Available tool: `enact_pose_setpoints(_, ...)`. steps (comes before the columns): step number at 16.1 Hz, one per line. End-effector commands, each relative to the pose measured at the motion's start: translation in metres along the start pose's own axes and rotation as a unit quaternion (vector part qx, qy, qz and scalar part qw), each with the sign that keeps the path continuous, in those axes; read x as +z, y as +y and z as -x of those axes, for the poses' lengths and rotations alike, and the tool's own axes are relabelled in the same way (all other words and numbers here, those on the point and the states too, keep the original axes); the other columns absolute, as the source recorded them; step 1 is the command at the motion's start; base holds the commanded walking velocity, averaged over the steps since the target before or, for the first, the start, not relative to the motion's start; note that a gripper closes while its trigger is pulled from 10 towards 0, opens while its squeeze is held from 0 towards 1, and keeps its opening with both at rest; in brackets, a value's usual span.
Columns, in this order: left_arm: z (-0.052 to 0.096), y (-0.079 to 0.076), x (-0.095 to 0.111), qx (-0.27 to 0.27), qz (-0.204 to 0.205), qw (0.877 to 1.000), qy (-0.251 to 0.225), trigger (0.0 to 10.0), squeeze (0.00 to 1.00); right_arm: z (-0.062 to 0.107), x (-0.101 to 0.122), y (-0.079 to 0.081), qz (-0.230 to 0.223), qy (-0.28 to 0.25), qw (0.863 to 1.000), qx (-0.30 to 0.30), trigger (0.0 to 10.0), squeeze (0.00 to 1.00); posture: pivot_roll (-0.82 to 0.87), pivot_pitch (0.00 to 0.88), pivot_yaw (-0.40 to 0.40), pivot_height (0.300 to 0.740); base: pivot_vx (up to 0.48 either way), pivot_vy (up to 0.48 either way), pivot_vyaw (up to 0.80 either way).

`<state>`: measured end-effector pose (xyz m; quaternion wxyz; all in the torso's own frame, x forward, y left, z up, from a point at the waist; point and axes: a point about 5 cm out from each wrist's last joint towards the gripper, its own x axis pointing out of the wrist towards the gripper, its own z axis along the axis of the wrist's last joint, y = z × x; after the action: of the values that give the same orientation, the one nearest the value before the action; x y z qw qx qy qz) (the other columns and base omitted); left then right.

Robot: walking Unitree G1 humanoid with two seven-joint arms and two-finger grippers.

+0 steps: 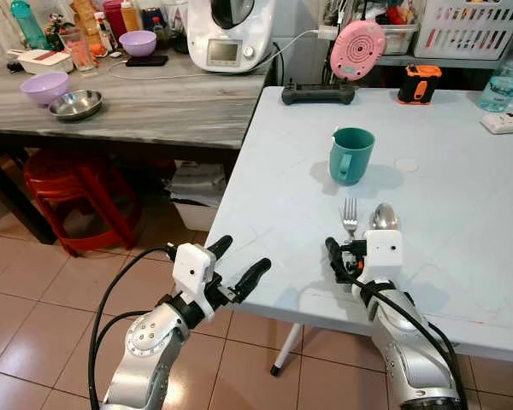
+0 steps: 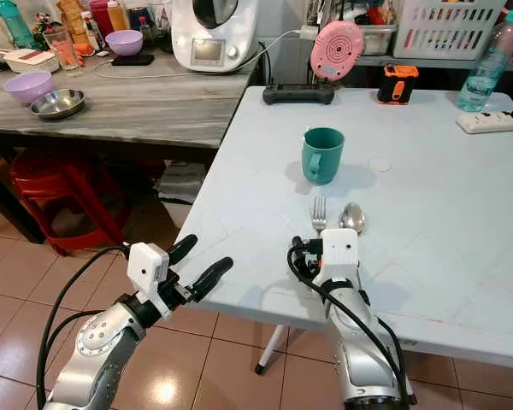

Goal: Setting the table

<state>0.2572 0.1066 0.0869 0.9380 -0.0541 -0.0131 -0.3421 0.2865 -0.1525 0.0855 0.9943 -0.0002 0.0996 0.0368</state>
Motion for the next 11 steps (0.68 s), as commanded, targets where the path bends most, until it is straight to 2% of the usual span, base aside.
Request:
enact_pose_setpoints(1,-0.001,0.0,0.006,-0.01,-0.007,1.0,-0.008,10.0,0.0,-0.002,-0.004,0.0,-0.003,0.014,1.0,0.001,0.0,0.0,-0.13,0.064,0.074,0.74,0.0,0.0,0.0)
enact_pose_setpoints(6,-0.002,-0.004,0.008,-0.03,-0.003,0.999,-0.015,10.0,0.0,-0.005,-0.007,-0.012,-0.007,0.031,0.999,-0.014,0.0,0.0,-0.13,0.062,0.076,0.74,0.0,0.0,0.0)
enact_pose_setpoints(11,-0.001,-0.005,0.007,-0.046,-0.005,0.999,-0.012,10.0,0.0,-0.008,-0.012,-0.016,-0.017,0.057,0.998,-0.008,0.0,0.0,-0.13,0.061,0.078,0.74,0.0,0.0,0.0)
